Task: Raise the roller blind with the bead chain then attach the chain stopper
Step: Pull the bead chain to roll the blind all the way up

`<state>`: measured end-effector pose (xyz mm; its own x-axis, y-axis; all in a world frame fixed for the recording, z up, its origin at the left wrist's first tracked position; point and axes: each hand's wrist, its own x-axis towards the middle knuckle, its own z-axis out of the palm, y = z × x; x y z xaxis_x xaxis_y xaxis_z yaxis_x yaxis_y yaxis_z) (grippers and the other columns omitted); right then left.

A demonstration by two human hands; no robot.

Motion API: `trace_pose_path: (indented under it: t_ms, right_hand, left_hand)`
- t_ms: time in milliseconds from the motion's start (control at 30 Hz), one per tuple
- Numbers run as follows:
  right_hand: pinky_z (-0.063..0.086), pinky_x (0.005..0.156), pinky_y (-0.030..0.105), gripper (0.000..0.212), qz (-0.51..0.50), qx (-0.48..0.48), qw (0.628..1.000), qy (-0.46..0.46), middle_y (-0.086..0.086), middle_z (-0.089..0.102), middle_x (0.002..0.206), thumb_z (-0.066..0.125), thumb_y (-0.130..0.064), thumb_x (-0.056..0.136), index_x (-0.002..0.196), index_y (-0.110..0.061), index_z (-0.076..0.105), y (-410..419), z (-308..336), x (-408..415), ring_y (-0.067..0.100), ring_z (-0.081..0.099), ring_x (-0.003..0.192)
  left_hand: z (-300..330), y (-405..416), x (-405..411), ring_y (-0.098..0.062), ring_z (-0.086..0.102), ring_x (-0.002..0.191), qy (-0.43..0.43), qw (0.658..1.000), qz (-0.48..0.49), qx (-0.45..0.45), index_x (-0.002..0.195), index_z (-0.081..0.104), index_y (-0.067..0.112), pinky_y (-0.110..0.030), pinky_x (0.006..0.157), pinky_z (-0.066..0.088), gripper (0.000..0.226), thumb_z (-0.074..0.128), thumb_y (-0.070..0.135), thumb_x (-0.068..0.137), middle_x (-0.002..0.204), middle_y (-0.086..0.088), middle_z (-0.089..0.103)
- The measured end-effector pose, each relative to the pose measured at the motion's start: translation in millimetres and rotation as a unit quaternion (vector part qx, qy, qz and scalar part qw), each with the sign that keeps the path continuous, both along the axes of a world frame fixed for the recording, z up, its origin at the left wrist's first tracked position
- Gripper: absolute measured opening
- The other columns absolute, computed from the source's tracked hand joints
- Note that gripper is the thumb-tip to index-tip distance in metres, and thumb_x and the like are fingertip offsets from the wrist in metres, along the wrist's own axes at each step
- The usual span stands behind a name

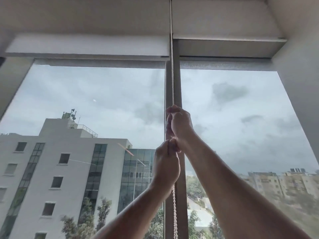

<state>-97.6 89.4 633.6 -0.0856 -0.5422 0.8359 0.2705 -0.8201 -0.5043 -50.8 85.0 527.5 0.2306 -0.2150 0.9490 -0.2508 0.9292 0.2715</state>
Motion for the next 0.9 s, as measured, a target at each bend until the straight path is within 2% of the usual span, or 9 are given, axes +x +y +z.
trace_pose_path:
  t_ms: [100,167,267,367,433,567,633,733,900]
  right_hand:
    - [0.024,0.037,0.018,0.036,-0.069,-0.078,0.994,-0.011,-0.004,0.038,0.04,0.03,-0.008,0.079,0.064,-0.026,0.057,-6,-23,-1,0.014,0.029,0.029]
    - [0.027,0.042,0.025,0.034,-0.122,-0.107,0.987,-0.003,-0.001,0.039,0.044,0.033,-0.017,0.079,0.06,-0.03,0.058,-13,-37,-3,0.02,0.033,0.036]
    - [0.033,0.048,0.031,0.03,-0.177,-0.118,0.977,0.013,-0.005,0.042,0.046,0.037,-0.022,0.081,0.061,-0.031,0.057,-21,-62,-6,0.02,0.038,0.044]
    - [0.039,0.045,0.025,0.031,-0.188,-0.136,0.973,0.018,-0.014,0.048,0.046,0.039,-0.027,0.087,0.06,-0.027,0.053,-28,-88,-6,0.006,0.044,0.043]
    - [0.034,0.044,0.021,0.037,-0.187,-0.161,0.969,0.017,-0.015,0.047,0.047,0.04,-0.023,0.095,0.061,-0.025,0.051,-34,-105,-5,0.001,0.04,0.044]
    - [0.03,0.05,0.03,0.038,-0.185,-0.15,0.971,0.034,-0.009,0.041,0.053,0.04,-0.009,0.102,0.066,-0.015,0.051,-50,-133,-4,0.015,0.035,0.05]
    - [0.03,0.051,0.031,0.037,-0.172,-0.15,0.973,0.037,-0.009,0.04,0.053,0.038,-0.007,0.103,0.068,-0.013,0.051,-54,-140,-5,0.016,0.034,0.05]
    - [0.03,0.049,0.032,0.039,-0.144,-0.143,0.978,0.054,-0.009,0.039,0.053,0.038,-0.011,0.104,0.068,-0.017,0.051,-53,-140,-8,0.014,0.032,0.048]
    - [0.031,0.039,0.02,0.051,0.015,-0.033,0.997,0.072,-0.008,0.04,0.046,0.037,-0.026,0.107,0.061,-0.025,0.059,-53,-138,-19,0.008,0.033,0.037]
  left_hand:
    - [-15,-11,7,-0.005,0.029,0.038,-0.024,0.996,-0.08,0.03,0.056,0.05,0.025,-0.024,0.042,0.023,0.05,0.042,0.032,0.105,0.04,0.009,0.037]
    - [-21,-14,13,-0.006,0.031,0.034,-0.025,0.987,-0.133,0.081,0.052,0.052,0.024,-0.022,0.039,0.027,0.056,0.036,0.053,0.098,0.038,0.008,0.038]
    - [-12,-18,26,-0.014,0.051,0.045,-0.017,0.985,-0.098,0.143,0.064,0.061,0.016,-0.025,0.051,0.045,0.067,0.026,0.068,0.088,0.049,-0.001,0.057]
    - [18,-12,29,-0.027,0.061,0.074,-0.004,0.979,-0.126,0.16,0.094,0.064,-0.002,-0.039,0.069,0.053,0.071,0.026,0.058,0.099,0.079,-0.023,0.066]
    - [40,-4,26,-0.026,0.062,0.075,0.004,0.984,-0.109,0.14,0.098,0.063,0.001,-0.037,0.067,0.054,0.061,0.03,0.052,0.102,0.079,-0.019,0.065]
    - [82,13,14,-0.022,0.065,0.067,-0.003,0.969,-0.175,0.174,0.113,0.057,0.006,-0.03,0.059,0.055,0.046,0.034,0.045,0.105,0.076,-0.01,0.064]
    - [92,18,4,-0.013,0.055,0.049,0.007,0.955,-0.215,0.204,0.102,0.057,0.009,-0.024,0.046,0.045,0.039,0.035,0.04,0.106,0.062,-0.003,0.054]
    - [96,12,-9,-0.008,0.029,0.032,0.075,0.959,-0.194,0.191,0.076,0.057,0.014,-0.019,0.037,0.021,0.037,0.038,0.021,0.106,0.049,0.005,0.037]
    - [81,2,-15,-0.012,0.026,0.034,0.111,0.97,-0.169,0.133,0.068,0.055,0.018,-0.019,0.038,0.019,0.035,0.032,0.0,0.088,0.052,0.002,0.036]
